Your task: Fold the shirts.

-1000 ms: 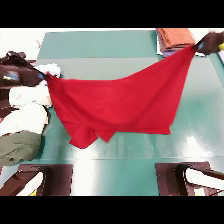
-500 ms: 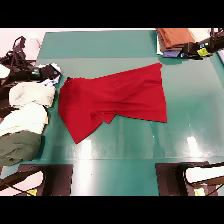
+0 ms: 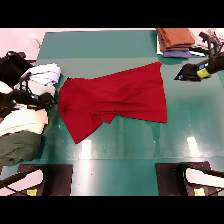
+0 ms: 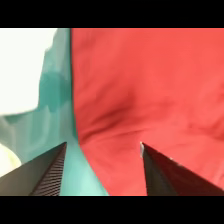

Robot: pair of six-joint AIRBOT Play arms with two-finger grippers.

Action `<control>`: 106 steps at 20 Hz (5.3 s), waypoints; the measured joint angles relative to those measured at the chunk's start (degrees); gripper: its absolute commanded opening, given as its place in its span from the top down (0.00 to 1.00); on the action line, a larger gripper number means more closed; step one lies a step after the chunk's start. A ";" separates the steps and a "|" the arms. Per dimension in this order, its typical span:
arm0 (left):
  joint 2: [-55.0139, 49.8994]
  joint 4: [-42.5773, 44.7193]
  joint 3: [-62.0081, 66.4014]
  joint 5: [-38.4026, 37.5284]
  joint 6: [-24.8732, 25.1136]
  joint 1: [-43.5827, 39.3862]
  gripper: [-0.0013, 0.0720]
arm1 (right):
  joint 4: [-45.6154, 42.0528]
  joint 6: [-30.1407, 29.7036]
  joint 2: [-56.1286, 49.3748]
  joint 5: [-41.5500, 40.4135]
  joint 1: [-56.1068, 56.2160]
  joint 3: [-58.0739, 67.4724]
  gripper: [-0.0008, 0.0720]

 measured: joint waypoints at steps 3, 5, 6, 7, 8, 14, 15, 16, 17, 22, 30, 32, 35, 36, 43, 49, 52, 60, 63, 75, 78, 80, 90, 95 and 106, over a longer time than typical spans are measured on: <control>0.00 -1.51 -4.72 3.89 -0.24 -0.94 0.23 | 5.25 -0.74 2.03 -2.21 0.35 -5.03 0.47; -0.15 -1.99 -6.60 6.23 -0.55 -2.47 0.23 | 7.21 -0.98 2.60 -2.97 0.35 -6.71 0.47; -0.44 -2.16 -7.19 7.39 -1.07 -3.43 0.23 | 8.00 -1.09 2.78 -3.37 0.39 -7.21 0.47; -0.83 -2.36 -7.61 8.33 -1.73 -4.33 0.23 | 8.39 -1.16 2.91 -3.54 0.39 -7.61 0.47; -1.16 -2.64 -7.85 9.46 -2.54 -5.22 0.33 | 8.81 -1.18 3.02 -3.63 0.39 -7.85 0.47; -0.92 -3.41 -4.94 10.60 -4.98 -7.80 0.94 | 9.33 -1.90 4.17 -3.34 -2.36 -11.47 0.47; -0.26 -3.48 -3.72 10.16 -4.92 -7.91 0.94 | 9.11 -2.03 4.76 -3.28 -3.76 -13.46 0.46; 0.48 -3.78 -2.36 9.84 -4.52 -8.02 0.94 | 8.07 -2.05 5.27 -3.23 -5.53 -16.11 0.39; 1.09 -3.80 -1.29 9.33 -4.09 -8.11 0.94 | 7.04 -2.08 5.62 -3.28 -7.30 -18.78 0.31; 2.82 -4.02 1.44 8.07 -2.84 -8.17 0.94 | 4.83 -2.36 3.61 -4.85 -14.95 -32.54 0.39; 3.21 -4.46 2.01 7.37 -2.58 -8.17 0.94 | 13.09 -4.90 -3.43 -13.31 -8.61 -39.54 0.79; 3.21 -4.92 2.23 6.82 -2.58 -8.17 0.95 | 13.81 -5.73 -3.45 -15.63 -5.90 -39.85 0.96; 4.35 -5.79 4.87 5.01 -2.58 -8.20 0.95 | 12.41 -7.50 0.00 -17.84 -3.63 -38.60 0.97; 5.42 -5.99 6.60 4.81 -2.60 -8.24 0.95 | 12.94 -8.17 2.14 -17.66 -3.67 -36.92 0.97; 19.96 -6.60 31.04 3.69 -2.64 -8.24 0.95 | 14.12 -9.86 20.11 -10.99 -8.31 -9.03 0.97; 27.30 -6.45 55.01 3.48 -4.55 -8.24 0.95 | 14.19 -9.53 27.82 -9.27 -16.87 16.63 0.97; 28.26 -6.49 62.12 3.28 -6.43 -8.24 0.95 | 14.10 -8.39 27.56 -7.06 -20.22 25.20 0.97; 16.81 -5.90 54.62 -9.35 -8.81 -8.28 0.95 | 13.31 -5.75 16.04 0.68 -18.73 24.92 0.97; 8.72 -5.90 44.35 -10.93 -8.57 -8.31 0.95 | 6.93 -4.96 9.40 1.92 -13.00 17.00 0.97; -17.33 -7.02 29.92 6.58 -6.25 -12.41 0.94 | -4.13 -0.87 -19.89 0.28 -1.77 18.95 0.97; -18.34 -6.67 29.90 2.03 -4.79 -10.84 0.94 | -4.63 -0.72 -21.07 2.40 -2.73 20.28 0.97; -18.62 -5.11 29.18 -1.46 -3.69 -10.45 0.94 | -4.96 -0.72 -20.31 3.39 -3.52 17.44 0.97; -18.05 0.70 24.00 -8.20 -5.14 -10.21 0.24 | -5.27 -2.03 -15.89 -0.63 -2.45 1.44 0.39; -7.04 9.09 13.38 -12.83 -8.70 -10.34 0.24 | -5.07 -2.16 -6.86 0.00 -2.14 -5.77 0.39; 21.73 5.79 -23.76 -13.33 -14.71 -10.43 0.24 | -4.96 -2.19 12.63 -6.10 -1.97 -20.39 0.39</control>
